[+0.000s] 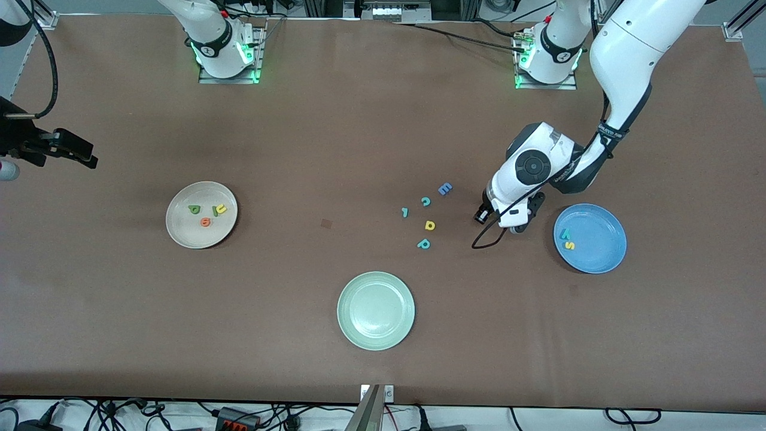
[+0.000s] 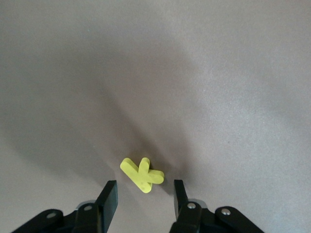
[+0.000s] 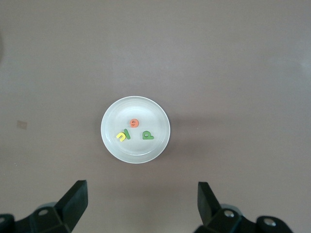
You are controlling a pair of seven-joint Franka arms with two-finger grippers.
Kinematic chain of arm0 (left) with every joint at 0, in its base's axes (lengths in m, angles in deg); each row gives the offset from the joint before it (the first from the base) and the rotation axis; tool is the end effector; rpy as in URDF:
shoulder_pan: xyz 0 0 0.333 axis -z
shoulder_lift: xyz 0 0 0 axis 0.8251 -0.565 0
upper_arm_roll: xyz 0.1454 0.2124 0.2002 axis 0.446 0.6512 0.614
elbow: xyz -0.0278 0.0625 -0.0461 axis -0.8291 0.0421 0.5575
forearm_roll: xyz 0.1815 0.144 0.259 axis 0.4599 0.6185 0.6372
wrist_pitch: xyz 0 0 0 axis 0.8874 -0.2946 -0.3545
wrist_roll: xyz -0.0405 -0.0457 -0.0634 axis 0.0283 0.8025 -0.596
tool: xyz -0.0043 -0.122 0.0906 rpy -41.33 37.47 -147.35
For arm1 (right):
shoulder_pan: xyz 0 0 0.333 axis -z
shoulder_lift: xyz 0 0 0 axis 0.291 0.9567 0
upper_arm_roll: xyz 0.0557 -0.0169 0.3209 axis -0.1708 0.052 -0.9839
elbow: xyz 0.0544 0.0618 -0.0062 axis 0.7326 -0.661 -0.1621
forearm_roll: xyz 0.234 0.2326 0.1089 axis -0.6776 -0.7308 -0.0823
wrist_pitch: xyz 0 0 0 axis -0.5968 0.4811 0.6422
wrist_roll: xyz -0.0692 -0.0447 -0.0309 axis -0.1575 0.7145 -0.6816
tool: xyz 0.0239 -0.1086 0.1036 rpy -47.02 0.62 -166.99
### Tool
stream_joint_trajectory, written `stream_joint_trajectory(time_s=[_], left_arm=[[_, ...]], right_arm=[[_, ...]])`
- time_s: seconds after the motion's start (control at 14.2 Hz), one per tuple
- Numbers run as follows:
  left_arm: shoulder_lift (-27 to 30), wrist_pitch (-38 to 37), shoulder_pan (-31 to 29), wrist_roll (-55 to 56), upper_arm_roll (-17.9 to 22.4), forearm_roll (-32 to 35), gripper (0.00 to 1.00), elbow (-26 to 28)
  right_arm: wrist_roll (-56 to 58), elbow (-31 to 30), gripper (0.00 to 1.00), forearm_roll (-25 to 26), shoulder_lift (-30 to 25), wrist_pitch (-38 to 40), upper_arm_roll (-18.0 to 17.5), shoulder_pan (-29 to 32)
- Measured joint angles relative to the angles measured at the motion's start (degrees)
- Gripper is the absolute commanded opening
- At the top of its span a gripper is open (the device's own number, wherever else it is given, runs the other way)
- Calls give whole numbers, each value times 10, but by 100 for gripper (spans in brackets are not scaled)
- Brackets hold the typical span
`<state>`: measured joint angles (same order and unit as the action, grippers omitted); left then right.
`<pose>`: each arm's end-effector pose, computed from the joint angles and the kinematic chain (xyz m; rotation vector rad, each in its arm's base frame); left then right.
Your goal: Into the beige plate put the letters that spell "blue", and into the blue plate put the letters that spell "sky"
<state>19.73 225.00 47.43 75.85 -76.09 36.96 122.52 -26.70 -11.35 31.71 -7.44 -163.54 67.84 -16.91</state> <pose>0.5053 -0.2118 0.1794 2.7674 1.4702 -0.1911 0.5282 -0.0262 0.5544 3.1228 -0.0400 -0.0135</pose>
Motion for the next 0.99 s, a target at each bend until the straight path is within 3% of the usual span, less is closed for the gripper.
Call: stream_joint_trajectory(time_s=[0.77,0.85,0.92,0.99], left_arm=[[0,14,-13,0,1,32,52,11],[-2,17,-14,0,1,40,45,14],[-2,20,-16,0,1,44,22,14],[-2,20,-17,0,1,45,18,14]], right_arm=[[0,-3,100,0,-2,2,-3,-2],[0,-3,100,0,-2,2,-4,-3],[0,-4,100,0,-2,2,-4,-3],[0,-4,100,0,-2,2,-4,-3]])
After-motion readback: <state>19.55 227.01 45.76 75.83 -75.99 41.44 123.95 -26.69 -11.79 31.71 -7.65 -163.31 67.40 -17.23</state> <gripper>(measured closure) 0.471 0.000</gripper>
